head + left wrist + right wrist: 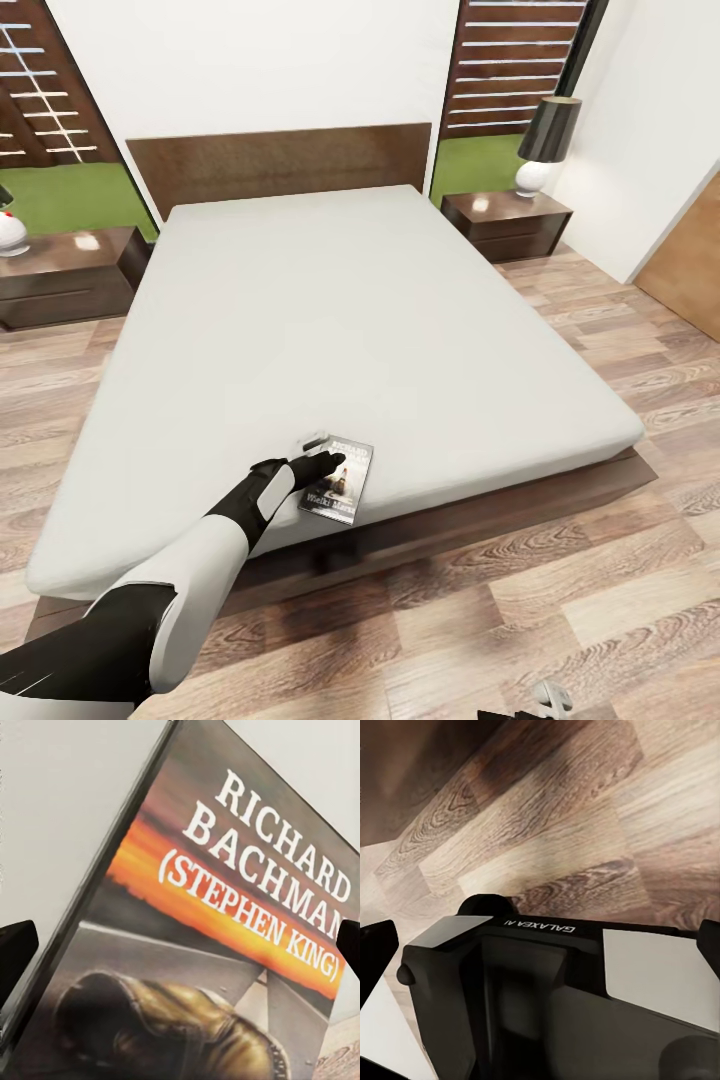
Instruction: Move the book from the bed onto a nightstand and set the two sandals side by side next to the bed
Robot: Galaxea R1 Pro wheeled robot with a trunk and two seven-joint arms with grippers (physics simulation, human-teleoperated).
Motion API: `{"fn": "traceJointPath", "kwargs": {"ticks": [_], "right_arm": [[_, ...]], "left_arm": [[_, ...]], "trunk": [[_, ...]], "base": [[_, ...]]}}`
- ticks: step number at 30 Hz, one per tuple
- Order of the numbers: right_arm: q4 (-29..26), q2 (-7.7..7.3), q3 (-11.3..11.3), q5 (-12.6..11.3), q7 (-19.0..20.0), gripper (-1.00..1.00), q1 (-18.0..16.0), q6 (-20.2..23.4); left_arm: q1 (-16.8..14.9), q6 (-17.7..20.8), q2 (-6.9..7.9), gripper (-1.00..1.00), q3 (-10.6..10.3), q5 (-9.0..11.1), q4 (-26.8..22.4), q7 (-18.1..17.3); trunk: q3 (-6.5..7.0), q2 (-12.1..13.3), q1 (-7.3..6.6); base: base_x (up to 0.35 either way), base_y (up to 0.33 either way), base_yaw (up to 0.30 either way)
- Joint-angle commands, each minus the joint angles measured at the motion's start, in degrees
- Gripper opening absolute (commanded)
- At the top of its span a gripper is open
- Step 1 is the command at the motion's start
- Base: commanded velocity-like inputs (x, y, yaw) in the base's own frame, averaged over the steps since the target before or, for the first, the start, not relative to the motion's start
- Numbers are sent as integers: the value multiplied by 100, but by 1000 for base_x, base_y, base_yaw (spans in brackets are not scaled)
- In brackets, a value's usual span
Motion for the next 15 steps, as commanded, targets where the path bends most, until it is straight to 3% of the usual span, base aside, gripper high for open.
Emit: {"fn": "traceJointPath", "kwargs": {"ticks": [1, 15], "right_arm": [[15, 0, 41, -64, 28, 100, -7, 27], [20, -7, 34, -69, 31, 100, -7, 27]], "left_arm": [[-1, 31, -1, 100, 12, 21, -6, -6], [-1, 31, 2, 100, 12, 16, -15, -6]], "trunk": [[-3, -2, 0], [212, 479, -264]], "base": [[0, 0, 0], [0, 0, 0]]}}
